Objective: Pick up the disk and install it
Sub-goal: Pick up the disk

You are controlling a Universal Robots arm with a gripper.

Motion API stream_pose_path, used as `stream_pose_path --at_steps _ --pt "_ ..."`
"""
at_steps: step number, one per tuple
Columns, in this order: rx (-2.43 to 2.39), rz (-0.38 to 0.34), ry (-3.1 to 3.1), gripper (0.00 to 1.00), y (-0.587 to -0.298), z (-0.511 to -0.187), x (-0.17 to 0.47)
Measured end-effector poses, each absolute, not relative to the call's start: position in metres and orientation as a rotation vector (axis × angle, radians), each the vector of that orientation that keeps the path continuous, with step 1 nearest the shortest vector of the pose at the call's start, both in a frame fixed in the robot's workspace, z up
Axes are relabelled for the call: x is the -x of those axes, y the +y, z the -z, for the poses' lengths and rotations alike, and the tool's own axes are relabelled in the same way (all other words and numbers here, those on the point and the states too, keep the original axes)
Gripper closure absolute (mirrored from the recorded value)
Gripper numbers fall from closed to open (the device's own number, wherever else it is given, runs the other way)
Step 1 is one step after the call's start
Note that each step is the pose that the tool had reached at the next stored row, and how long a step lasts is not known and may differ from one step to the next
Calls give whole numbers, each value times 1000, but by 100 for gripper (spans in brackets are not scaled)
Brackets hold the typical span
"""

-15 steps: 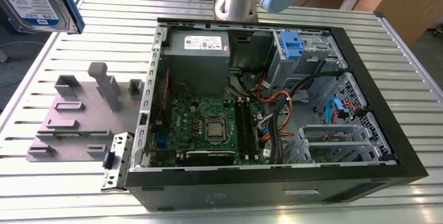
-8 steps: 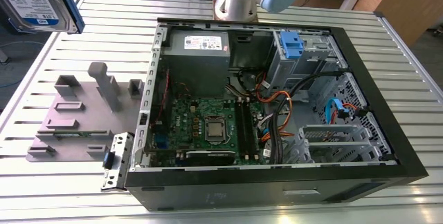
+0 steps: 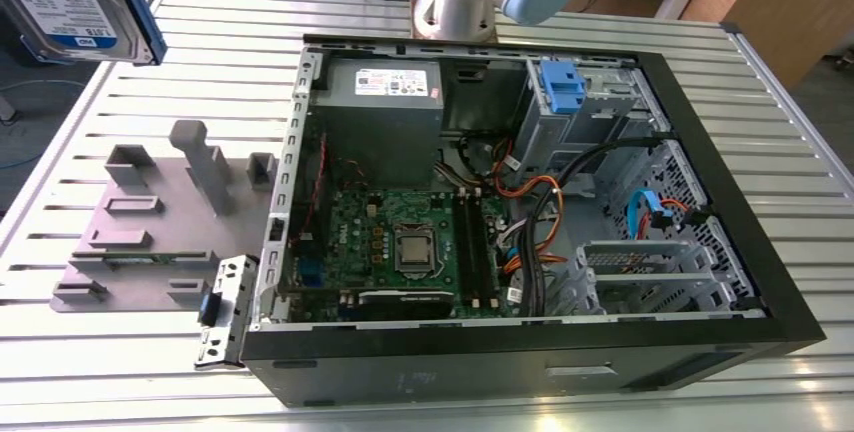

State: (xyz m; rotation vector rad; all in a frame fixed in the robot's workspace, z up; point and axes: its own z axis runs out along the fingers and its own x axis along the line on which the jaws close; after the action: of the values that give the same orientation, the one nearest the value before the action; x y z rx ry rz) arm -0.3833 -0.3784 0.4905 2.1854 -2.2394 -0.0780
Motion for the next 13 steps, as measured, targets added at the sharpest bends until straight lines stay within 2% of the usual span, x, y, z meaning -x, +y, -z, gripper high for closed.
stream_pose_path --at_steps 13 --pt "-2186 78 -2239 65 -378 -491 381"
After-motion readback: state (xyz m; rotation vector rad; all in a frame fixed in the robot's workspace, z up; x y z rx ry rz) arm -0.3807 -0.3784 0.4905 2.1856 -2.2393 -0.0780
